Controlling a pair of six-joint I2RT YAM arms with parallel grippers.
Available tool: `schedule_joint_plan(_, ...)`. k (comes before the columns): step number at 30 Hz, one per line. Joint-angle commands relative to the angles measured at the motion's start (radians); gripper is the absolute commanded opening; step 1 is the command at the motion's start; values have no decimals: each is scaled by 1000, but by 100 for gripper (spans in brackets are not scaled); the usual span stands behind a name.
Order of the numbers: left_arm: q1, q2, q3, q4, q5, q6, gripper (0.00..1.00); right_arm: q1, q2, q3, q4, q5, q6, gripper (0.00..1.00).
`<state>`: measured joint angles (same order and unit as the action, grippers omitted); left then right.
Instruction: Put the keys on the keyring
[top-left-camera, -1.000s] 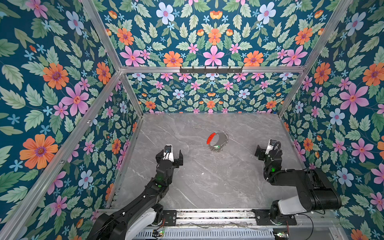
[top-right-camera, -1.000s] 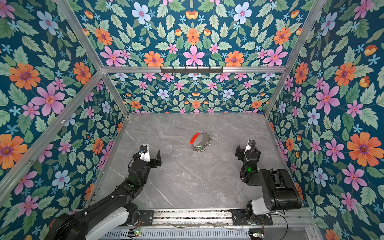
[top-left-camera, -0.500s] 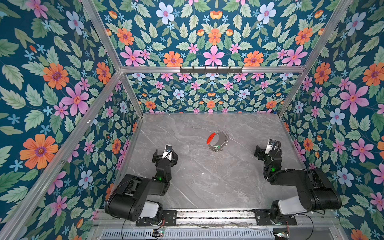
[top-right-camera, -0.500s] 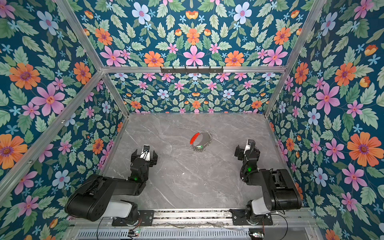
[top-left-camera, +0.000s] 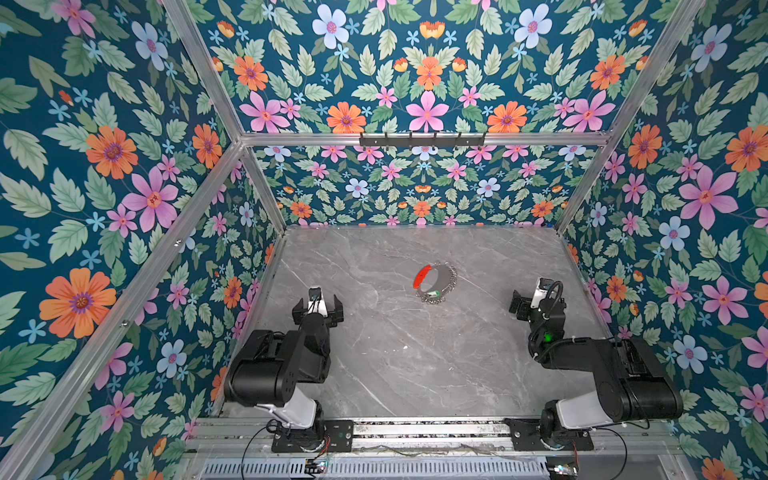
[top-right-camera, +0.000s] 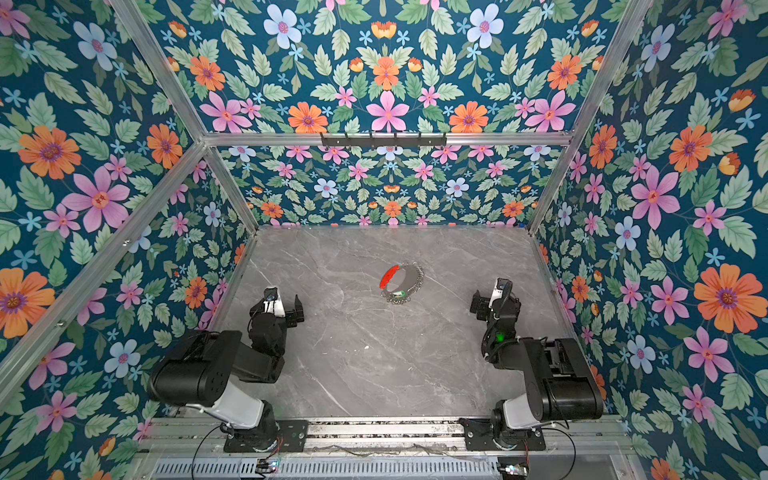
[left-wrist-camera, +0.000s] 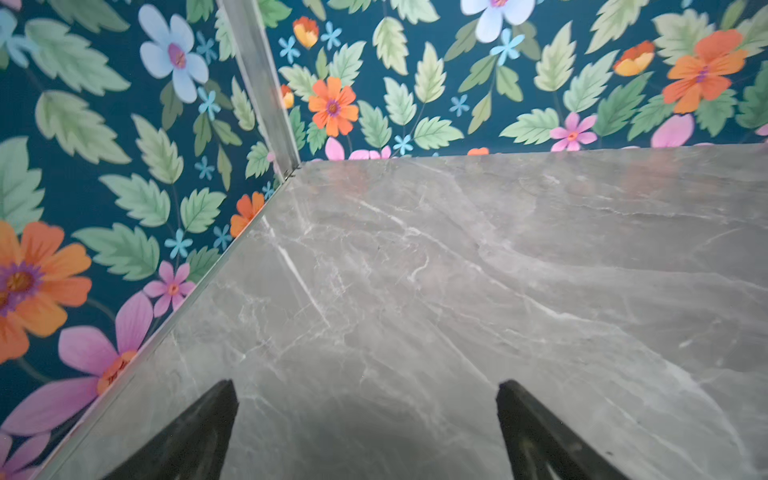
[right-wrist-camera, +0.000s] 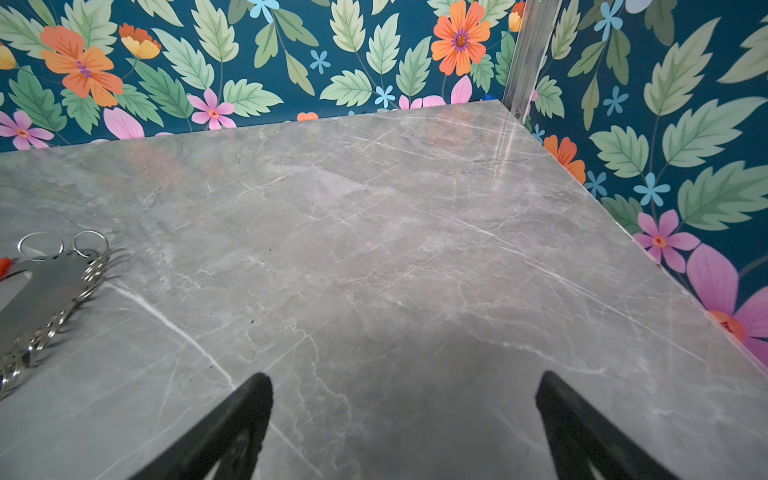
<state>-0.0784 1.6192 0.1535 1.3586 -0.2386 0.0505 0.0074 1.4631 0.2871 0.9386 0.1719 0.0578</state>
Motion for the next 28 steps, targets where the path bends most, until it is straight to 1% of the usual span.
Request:
schedule_joint_plan(1, 9, -27, 36, 28, -23, -67, 100, 2, -4, 3, 23, -3, 4, 99)
schedule_joint_plan(2, 9, -17, 90, -51, -47, -71, 100, 2, -3, 3, 23, -3, 3, 99)
schedule_joint_plan(3, 12, -2, 126, -90, -45, -67, 100, 2, -4, 3, 24, -4, 4, 99)
schedule_joint_plan(5, 16, -18, 95, -65, -16, -67, 100, 1, -5, 1, 23, -2, 5, 99)
schedule_joint_plan(7, 22, -4, 124, -92, 36, -50, 100, 1, -4, 2, 25, -3, 3, 99)
schedule_joint_plan(9, 23, -13, 126, -119, 52, -50, 100, 1, -3, 3, 23, -5, 6, 99)
schedule_joint_plan(28, 25, -11, 124, -110, 53, -50, 100, -7, -6, 6, 11, -23, 11, 99)
